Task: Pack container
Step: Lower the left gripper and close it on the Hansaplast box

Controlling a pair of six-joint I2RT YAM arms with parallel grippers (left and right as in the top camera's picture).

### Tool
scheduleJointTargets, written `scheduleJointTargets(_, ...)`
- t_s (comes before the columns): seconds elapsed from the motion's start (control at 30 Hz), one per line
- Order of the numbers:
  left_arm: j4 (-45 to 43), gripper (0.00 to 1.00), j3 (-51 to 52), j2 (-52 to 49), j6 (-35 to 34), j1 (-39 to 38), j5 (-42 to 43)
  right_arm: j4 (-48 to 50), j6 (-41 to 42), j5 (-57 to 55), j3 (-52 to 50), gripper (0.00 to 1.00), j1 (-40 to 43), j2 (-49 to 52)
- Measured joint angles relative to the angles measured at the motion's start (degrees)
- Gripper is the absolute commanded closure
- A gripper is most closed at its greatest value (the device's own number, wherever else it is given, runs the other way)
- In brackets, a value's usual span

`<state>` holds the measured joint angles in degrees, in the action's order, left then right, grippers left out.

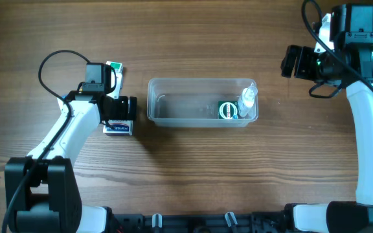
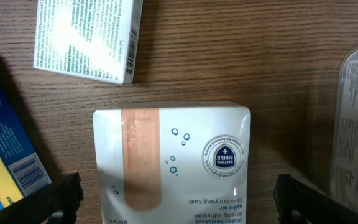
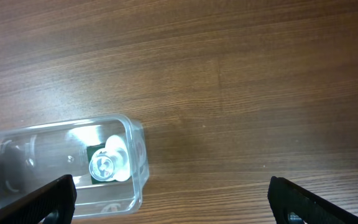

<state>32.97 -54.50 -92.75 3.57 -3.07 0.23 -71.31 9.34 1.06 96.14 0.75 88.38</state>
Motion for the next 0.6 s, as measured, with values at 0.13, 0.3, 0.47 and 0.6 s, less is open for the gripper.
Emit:
scheduleJointTargets(0.13, 0.0, 0.0, 0.0, -0.1, -0.1, 0.0, 0.0, 0.0, 0.0, 0.0, 0.0, 0.0, 0.0, 0.0)
scheduleJointTargets(0.3, 0.0, 0.0, 0.0, -1.6, -1.9, 0.0, 0.0, 0.0, 0.0, 0.0, 0.0, 0.0, 0.0, 0.0)
scheduleJointTargets(0.47, -0.1, 0.0, 0.0, -4.2, -2.8, 0.0, 0.0, 0.0, 0.0, 0.0, 0.0, 0.0, 0.0, 0.0)
scheduleJointTargets(0.6, -0.1, 0.0, 0.0, -5.0, -3.0, 0.0, 0.0, 0.0, 0.0, 0.0, 0.0, 0.0, 0.0, 0.0)
